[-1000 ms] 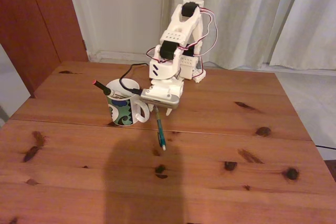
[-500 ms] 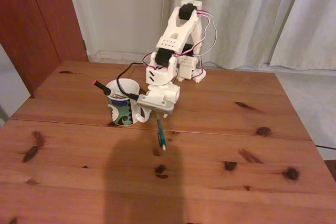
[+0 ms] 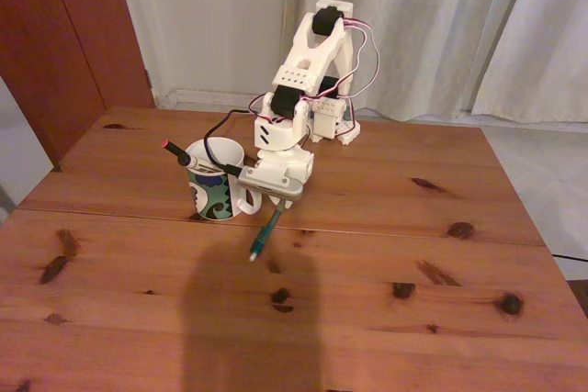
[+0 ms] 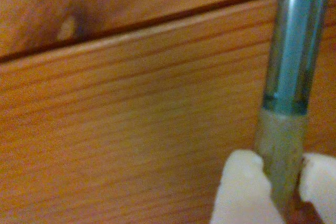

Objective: Clean up the desk and place the pens and markers into the cup

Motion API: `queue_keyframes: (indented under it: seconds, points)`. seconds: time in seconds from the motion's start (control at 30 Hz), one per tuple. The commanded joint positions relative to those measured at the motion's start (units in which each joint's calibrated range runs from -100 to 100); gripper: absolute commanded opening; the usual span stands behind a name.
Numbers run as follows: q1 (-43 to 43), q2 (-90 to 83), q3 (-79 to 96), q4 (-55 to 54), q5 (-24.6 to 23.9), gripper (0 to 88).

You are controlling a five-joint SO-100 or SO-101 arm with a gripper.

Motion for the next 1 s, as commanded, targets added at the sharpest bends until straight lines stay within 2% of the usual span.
queue_keyframes:
  seconds: [0.0,0.47,0.97]
  points:
    - [0.0,-0.3,-1.3,0.0,0.5,0.7]
    - [-0.5,-6.1,-10.2,0.0,0.4,0.7]
    - [-0.7,-20.2,-10.6,0.0,0.4,0.7]
